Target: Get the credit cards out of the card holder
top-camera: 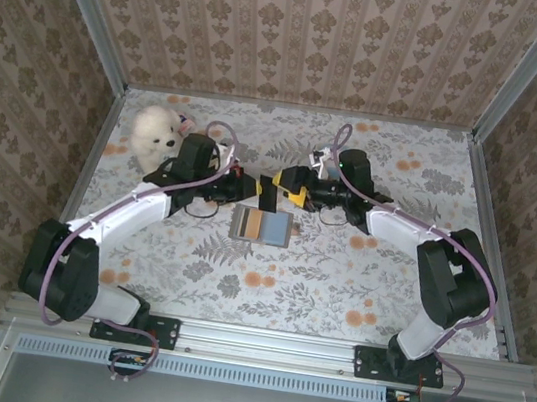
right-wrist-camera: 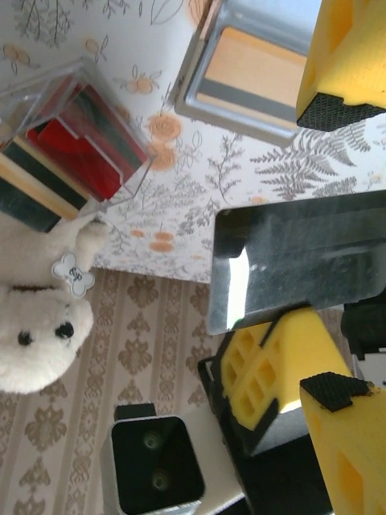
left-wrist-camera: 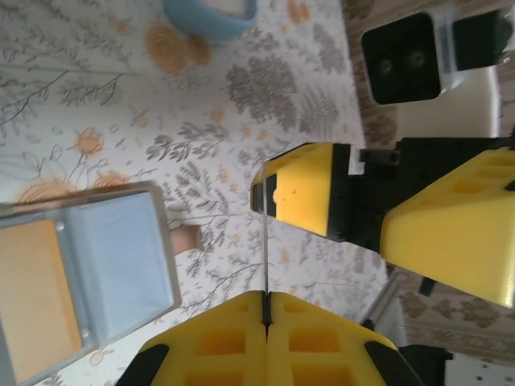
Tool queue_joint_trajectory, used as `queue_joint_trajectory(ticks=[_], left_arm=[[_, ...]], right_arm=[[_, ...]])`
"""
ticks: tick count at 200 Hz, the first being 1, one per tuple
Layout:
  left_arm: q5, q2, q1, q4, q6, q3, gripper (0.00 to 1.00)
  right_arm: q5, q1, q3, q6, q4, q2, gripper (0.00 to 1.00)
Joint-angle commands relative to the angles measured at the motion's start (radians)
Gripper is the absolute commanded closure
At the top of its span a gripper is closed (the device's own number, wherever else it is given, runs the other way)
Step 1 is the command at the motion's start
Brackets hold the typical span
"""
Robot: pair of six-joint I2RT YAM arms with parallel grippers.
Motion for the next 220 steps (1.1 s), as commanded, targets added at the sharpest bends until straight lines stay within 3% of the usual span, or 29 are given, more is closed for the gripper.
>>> queue_joint_trajectory(ticks=[1, 18, 43, 94, 142, 157, 174, 220], left_arm=[[0.141, -0.006, 0.044, 0.085, -0.072, 0.044, 1.0], [0.184, -0.007, 0.061, 0.096, -0.081, 0.046, 1.0], [0.231, -0.006, 0.077, 0.179, -0.133, 0.012, 1.0], [0.265, -0.026, 0.081, 0.288, -0.183, -0.014, 1.0], [0.214, -0.074, 0.074, 0.415, -0.307, -0.07, 1.0], [0.174, -0.079, 0.068, 0.432, -0.333, -0.07, 0.89], [0.161, -0.068, 0.066, 0.515, -0.384, -0.071, 0.75], [0.084, -0.057, 0.067, 0.644, -0.465, -0.108, 0.78]], right_arm=[[-0.092, -0.005, 0.054, 0.026, 0.035, 0.016, 0.17], [-0.118, -0.006, 0.074, 0.04, 0.061, 0.025, 0.19], [-0.174, -0.017, 0.121, 0.058, 0.088, 0.04, 0.37], [-0.23, -0.02, 0.129, 0.196, 0.271, 0.064, 0.58], [-0.149, -0.001, 0.069, 0.363, 0.494, 0.063, 0.9], [-0.098, 0.016, 0.056, 0.437, 0.569, 0.065, 0.98], [-0.068, 0.041, 0.06, 0.506, 0.617, 0.072, 1.0], [-0.004, 0.049, 0.044, 0.549, 0.616, 0.074, 1.0]])
